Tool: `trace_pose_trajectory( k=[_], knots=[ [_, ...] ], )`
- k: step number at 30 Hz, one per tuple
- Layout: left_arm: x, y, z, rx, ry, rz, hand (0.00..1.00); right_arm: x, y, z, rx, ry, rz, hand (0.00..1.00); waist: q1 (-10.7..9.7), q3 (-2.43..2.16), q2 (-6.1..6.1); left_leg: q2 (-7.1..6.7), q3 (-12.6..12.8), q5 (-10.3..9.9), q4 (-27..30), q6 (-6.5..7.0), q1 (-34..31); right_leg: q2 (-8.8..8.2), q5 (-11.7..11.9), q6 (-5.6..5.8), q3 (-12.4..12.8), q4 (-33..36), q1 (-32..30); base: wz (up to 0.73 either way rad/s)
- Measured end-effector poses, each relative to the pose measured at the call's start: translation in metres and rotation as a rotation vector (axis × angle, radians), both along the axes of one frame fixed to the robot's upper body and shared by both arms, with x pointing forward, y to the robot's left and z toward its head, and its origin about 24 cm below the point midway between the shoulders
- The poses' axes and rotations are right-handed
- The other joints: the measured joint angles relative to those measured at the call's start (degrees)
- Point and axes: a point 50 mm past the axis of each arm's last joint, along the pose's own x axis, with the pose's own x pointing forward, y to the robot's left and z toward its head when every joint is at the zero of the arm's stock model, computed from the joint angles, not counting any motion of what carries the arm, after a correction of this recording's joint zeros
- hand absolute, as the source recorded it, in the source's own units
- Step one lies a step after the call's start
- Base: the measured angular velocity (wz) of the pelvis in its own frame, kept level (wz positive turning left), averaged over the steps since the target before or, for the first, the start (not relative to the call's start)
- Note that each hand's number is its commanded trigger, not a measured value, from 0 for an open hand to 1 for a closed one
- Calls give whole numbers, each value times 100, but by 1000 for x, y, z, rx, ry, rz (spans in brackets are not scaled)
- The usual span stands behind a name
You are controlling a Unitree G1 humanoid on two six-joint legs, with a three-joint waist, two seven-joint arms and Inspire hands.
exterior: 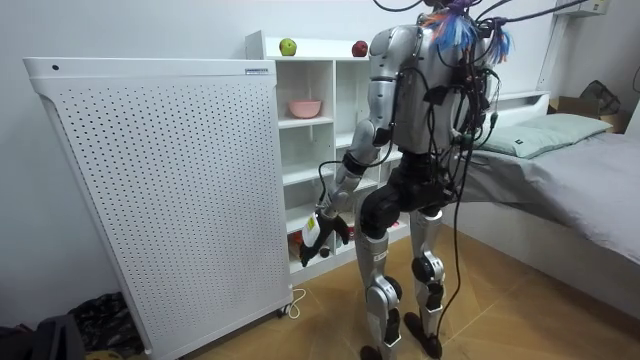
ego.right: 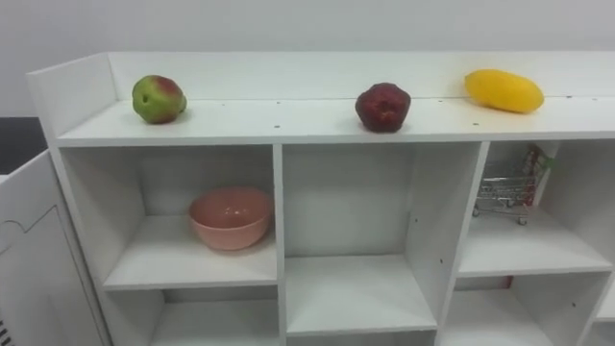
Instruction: Arrange fruit in the closet
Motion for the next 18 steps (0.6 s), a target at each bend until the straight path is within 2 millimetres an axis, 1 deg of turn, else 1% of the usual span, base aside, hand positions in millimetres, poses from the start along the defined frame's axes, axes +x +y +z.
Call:
trace_pose_trajectory(
  k=[1,2,3,5,6,7,8,10,11,12,14,15,17,18],
  knots=[
    [3,0,1,0,-11,-4,0,22,-1,22,-48,-124,18,0,-2,6,5,1,-17,0,2,0,-19,1,-4,-3,36,39,-59,-18],
    [4,1,1,-1,-18,-1,0,39,-1,44,-89,-239,28,0,1,3,-10,1,-15,0,1,0,-36,4,-8,-2,51,42,-79,-13],
    [5,1,1,-3,-24,0,0,45,0,54,-109,-286,35,0,9,6,-21,1,-7,0,1,-1,-36,4,-9,-1,53,42,-80,-4],
    [7,2,2,-4,-32,-4,0,64,4,93,-177,-463,62,0,13,1,-35,-3,3,0,0,-1,-50,3,-11,2,54,34,-102,0],
    [7,3,2,-2,-32,-4,0,66,6,100,-201,-494,74,0,10,2,-44,-3,3,0,0,-1,-55,3,-11,3,50,30,-105,5],
    [5,4,2,0,-29,-1,0,69,8,113,-249,-542,103,0,13,1,-66,-3,3,0,-1,-1,-86,3,-12,4,45,30,-125,4],
    [3,4,2,1,-24,-3,0,72,10,125,-289,-583,124,0,18,-13,-90,-3,2,0,0,-1,-117,0,-12,4,17,43,-134,3],
    [3,3,2,0,-24,-4,0,75,13,139,-312,-646,133,0,6,-11,-93,-4,-6,0,0,-1,-136,-5,-11,5,-7,45,-137,3],
    [4,3,2,-2,-29,-4,0,77,14,145,-318,-675,138,0,11,-11,-75,-3,-13,0,-1,-1,-144,-6,-12,5,-8,46,-135,5],
    [4,3,2,-3,-34,-7,0,78,15,149,-320,-691,140,0,14,-15,-79,-3,-15,0,-1,-1,-146,-7,-12,5,-11,47,-136,0],
    [7,2,2,-6,-51,-13,0,83,19,167,-335,-767,151,0,4,-17,-15,-2,-10,0,2,-1,-175,-7,-11,4,-26,49,-153,0],
    [8,2,3,-6,-54,-16,0,84,19,171,-344,-786,154,0,10,-21,1,-2,-6,0,4,-1,-179,-7,-10,4,-24,54,-156,5],
    [9,1,3,-8,-68,-22,0,87,26,188,-393,-860,176,0,22,-42,64,4,-8,1,21,0,-188,-4,-8,0,-41,67,-152,3],
    [10,1,3,-9,-70,-24,0,88,28,192,-400,-878,181,0,22,-47,74,5,-9,1,25,0,-188,-4,-8,0,-53,70,-150,4]
  ],
)
